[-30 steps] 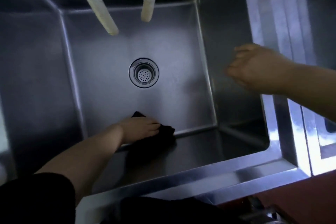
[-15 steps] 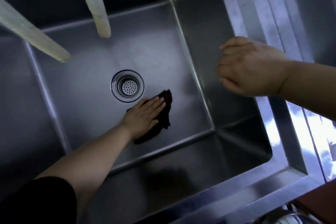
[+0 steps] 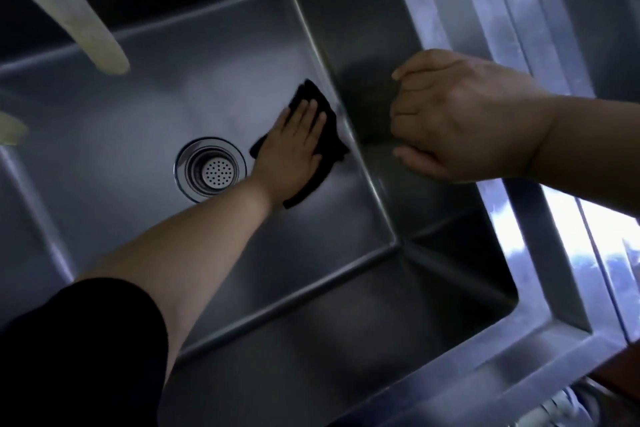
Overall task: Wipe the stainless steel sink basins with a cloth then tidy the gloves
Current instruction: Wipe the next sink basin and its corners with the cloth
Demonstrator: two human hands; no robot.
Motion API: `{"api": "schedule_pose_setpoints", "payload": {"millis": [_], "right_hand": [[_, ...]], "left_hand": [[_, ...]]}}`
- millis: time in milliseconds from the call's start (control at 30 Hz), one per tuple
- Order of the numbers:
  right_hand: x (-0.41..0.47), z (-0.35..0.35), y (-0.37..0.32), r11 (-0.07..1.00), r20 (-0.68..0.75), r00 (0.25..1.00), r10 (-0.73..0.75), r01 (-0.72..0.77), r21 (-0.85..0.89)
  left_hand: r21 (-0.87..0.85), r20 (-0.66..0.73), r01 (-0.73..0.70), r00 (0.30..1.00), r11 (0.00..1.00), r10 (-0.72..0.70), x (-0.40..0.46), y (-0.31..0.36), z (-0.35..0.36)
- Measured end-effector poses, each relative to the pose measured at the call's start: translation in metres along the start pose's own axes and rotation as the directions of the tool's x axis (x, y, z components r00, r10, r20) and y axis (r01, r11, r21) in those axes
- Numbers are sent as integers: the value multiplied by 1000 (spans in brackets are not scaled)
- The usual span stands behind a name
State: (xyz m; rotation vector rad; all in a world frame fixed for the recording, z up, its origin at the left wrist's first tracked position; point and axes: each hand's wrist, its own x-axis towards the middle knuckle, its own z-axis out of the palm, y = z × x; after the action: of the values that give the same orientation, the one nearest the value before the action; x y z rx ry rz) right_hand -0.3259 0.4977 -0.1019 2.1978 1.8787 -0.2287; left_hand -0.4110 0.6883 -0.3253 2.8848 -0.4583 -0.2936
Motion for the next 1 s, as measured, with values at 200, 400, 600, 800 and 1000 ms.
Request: {"api": "schedule_pose_setpoints", "payload": {"millis": [200, 400, 600, 800, 1000], "right_hand": [[1, -4, -3, 1000, -43, 999, 27, -26, 2], [0, 0, -1, 999, -16, 999, 33, -33, 14], [-2, 1, -2, 999, -89, 995, 36, -34, 28], [2, 0, -2, 997, -83, 996, 32, -26, 70], [0, 0, 2, 991, -88, 994, 59, -48, 124]], "left_hand": [[11, 152, -451, 883, 892, 444, -64, 90, 25], [-11, 204, -643, 748, 766, 631, -57, 102, 26], [-61, 103, -637, 762, 769, 640, -44, 83, 27], [-36, 18, -419, 907, 907, 420, 11, 9, 11], [-9, 5, 8, 1000, 1000, -8, 87, -70, -25]]}}
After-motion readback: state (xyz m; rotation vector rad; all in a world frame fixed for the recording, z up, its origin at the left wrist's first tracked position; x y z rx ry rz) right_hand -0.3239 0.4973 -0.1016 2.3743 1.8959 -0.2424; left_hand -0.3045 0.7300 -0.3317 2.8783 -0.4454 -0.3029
